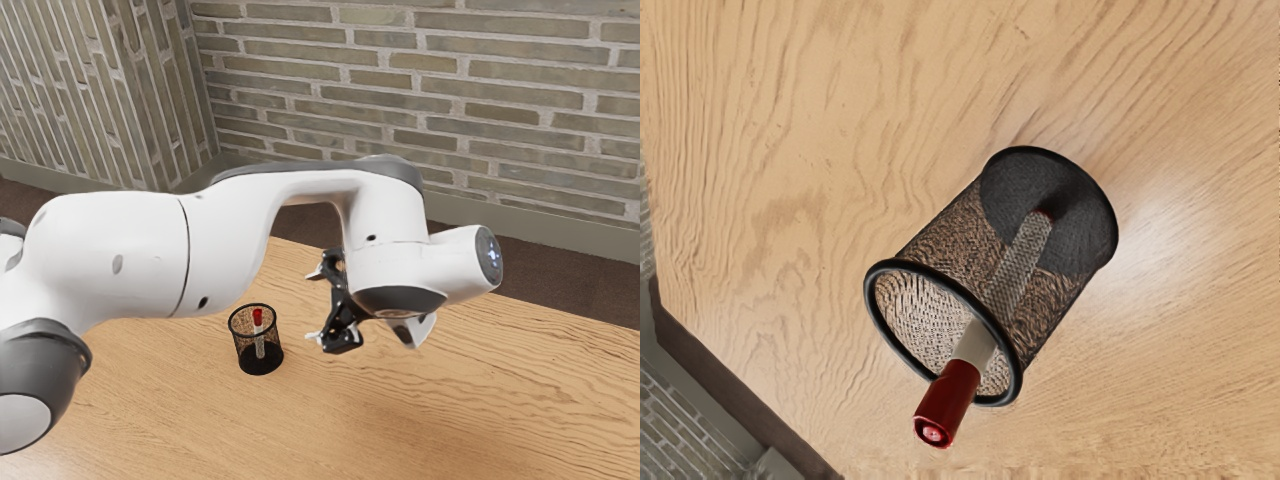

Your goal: Take the marker out of the pen holder and place it to the left of the pen holder.

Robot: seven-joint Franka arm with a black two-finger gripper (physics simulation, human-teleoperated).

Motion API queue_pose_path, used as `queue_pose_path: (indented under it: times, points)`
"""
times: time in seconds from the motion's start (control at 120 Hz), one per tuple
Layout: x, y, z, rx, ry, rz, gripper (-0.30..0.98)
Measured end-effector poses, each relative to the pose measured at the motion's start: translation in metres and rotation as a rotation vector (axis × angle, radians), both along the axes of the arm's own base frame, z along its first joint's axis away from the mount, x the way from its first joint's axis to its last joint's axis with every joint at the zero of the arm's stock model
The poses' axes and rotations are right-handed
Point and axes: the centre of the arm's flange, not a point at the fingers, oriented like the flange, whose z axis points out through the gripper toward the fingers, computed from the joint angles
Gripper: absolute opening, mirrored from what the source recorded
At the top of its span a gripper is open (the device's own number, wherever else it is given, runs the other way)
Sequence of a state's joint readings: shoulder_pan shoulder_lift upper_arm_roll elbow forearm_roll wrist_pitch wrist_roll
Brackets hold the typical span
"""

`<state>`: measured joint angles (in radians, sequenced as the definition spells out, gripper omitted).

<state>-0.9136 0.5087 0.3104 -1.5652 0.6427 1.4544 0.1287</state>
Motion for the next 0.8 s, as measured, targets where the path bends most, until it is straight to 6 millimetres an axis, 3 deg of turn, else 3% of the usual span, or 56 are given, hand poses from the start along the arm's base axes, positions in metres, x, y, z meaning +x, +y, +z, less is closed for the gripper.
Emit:
queue_pose_path:
  times: [0.108, 0.158, 0.217, 0.292, 0.467, 0.592, 0.8]
  points:
    - [0.023, 0.046, -0.017, 0.087, 0.084, 0.088, 0.69]
    - [0.033, 0.068, -0.036, 0.131, 0.135, 0.111, 0.69]
    - [0.039, 0.085, -0.056, 0.176, 0.196, 0.12, 0.69]
    - [0.041, 0.102, -0.067, 0.196, 0.259, 0.135, 0.69]
    - [0.035, 0.119, -0.086, 0.176, 0.388, 0.159, 0.61]
    - [0.033, 0.124, -0.104, 0.151, 0.448, 0.159, 0.47]
    - [0.04, 0.119, -0.1, 0.124, 0.454, 0.116, 0.26]
